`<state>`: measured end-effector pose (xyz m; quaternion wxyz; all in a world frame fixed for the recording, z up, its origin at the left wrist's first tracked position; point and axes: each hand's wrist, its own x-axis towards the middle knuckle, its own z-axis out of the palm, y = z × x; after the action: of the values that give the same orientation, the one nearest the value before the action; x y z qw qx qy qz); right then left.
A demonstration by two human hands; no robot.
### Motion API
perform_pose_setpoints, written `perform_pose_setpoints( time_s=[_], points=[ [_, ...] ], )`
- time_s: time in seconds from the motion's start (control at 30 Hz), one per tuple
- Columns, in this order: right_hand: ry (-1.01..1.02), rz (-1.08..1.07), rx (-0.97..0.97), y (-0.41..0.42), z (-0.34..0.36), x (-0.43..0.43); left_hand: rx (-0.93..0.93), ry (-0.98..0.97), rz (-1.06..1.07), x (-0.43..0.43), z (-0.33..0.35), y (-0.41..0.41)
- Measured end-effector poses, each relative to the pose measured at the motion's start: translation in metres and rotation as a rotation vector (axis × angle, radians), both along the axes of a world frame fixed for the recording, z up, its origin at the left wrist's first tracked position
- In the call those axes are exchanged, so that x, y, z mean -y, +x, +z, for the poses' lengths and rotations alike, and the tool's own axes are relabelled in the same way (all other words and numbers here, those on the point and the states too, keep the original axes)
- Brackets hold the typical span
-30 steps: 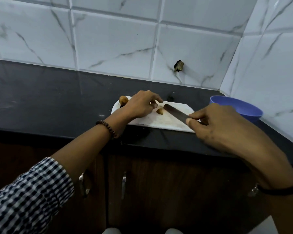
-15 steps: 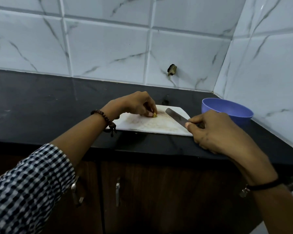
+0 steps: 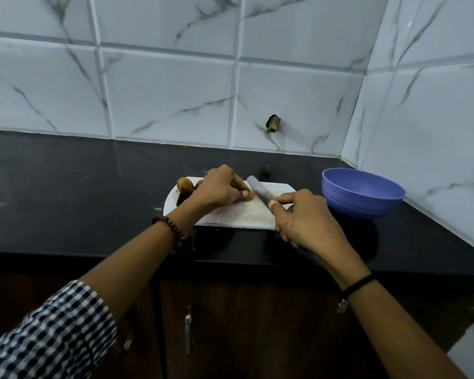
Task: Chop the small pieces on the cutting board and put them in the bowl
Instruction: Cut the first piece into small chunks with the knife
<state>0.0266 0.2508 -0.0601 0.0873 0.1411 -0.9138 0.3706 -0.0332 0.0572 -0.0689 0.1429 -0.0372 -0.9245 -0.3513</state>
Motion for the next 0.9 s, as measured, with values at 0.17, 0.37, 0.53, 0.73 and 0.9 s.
perform_pose_setpoints(
  time_s=[0.17,0.37,0.53,0.73,0.9],
  points=[
    [0.009,-0.008,-0.007,-0.003,0.000,0.011,-0.080,0.015,0.035,0.001,-0.004,0.003],
    [0.090,-0.021,-0.004,-0.009,0.000,0.020,-0.075,0.017,0.024,0.001,-0.003,0.001],
    [0.220,-0.016,-0.007,-0.017,0.006,0.028,-0.088,0.034,0.035,-0.001,-0.005,0.000],
    [0.378,0.007,0.003,-0.004,0.010,0.026,-0.098,0.062,0.051,0.000,-0.008,0.001],
    [0.454,0.041,0.033,0.017,0.022,0.012,-0.095,0.051,0.055,0.000,-0.006,0.005]
  ],
)
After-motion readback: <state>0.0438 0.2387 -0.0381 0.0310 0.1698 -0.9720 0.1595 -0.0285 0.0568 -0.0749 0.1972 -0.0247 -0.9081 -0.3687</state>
